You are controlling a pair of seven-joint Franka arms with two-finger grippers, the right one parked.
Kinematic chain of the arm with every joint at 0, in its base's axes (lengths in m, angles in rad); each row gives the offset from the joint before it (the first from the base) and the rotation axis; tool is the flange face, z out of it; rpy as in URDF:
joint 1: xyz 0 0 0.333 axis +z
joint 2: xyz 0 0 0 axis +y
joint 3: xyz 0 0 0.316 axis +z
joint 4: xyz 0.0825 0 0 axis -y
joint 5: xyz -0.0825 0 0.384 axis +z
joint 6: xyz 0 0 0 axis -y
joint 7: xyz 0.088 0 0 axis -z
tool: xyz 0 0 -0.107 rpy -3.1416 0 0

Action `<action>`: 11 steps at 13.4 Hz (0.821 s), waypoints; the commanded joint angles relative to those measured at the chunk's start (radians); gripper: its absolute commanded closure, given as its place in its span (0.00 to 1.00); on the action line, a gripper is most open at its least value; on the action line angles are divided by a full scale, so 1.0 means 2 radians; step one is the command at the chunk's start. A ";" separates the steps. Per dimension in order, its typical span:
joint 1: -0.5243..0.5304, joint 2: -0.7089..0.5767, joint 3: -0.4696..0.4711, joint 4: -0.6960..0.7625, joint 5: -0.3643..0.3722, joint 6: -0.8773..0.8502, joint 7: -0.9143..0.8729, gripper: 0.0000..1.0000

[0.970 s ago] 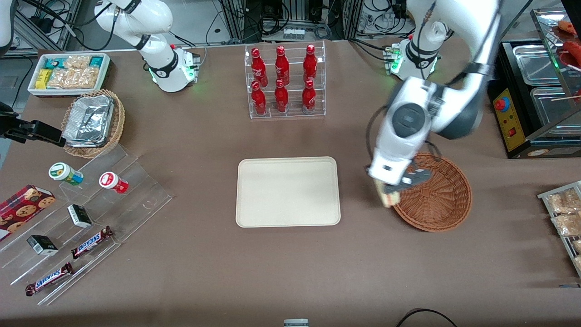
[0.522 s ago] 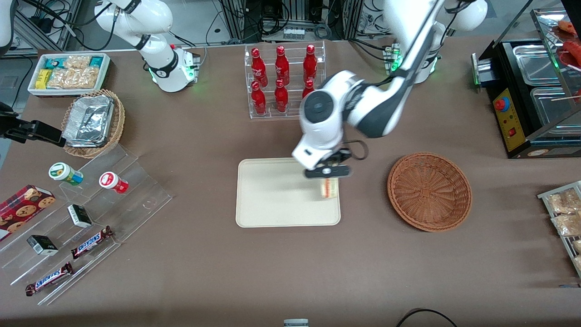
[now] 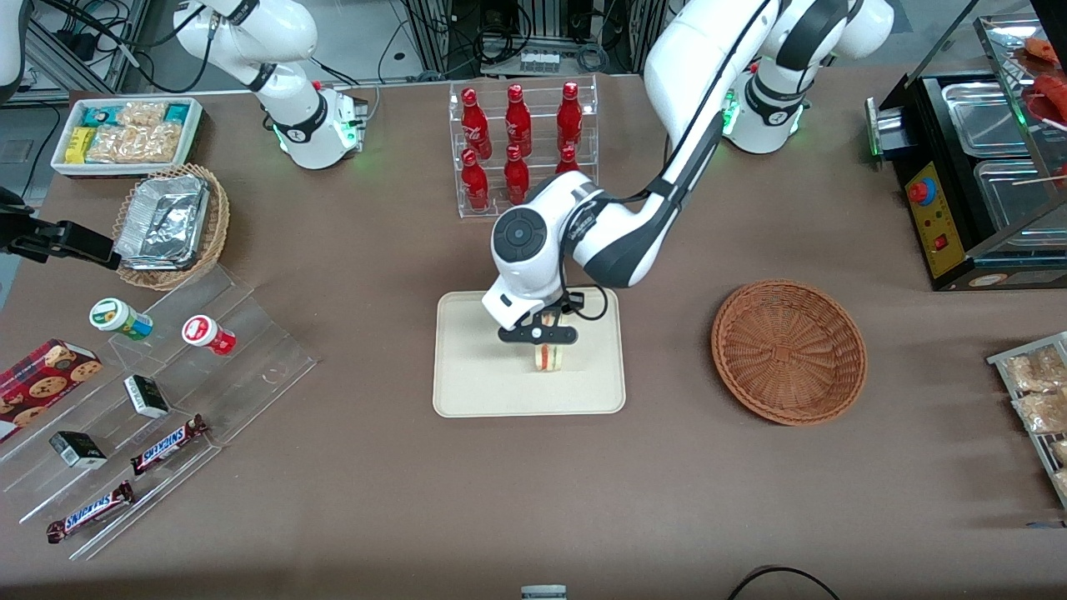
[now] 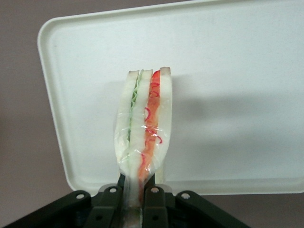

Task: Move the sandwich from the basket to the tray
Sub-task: 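Lower the sandwich onto the cream tray and open the left gripper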

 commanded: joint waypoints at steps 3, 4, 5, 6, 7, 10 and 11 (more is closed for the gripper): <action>0.000 0.044 -0.005 0.028 -0.006 0.042 0.003 1.00; 0.001 0.049 -0.005 0.028 -0.006 0.054 0.001 1.00; 0.004 0.052 -0.005 0.028 -0.007 0.062 0.000 1.00; 0.008 0.053 -0.004 0.028 -0.012 0.063 0.001 1.00; 0.013 0.053 -0.004 0.028 -0.013 0.063 0.001 1.00; 0.017 0.053 -0.003 0.028 -0.013 0.063 -0.002 1.00; 0.016 0.054 -0.003 0.027 -0.012 0.063 -0.014 1.00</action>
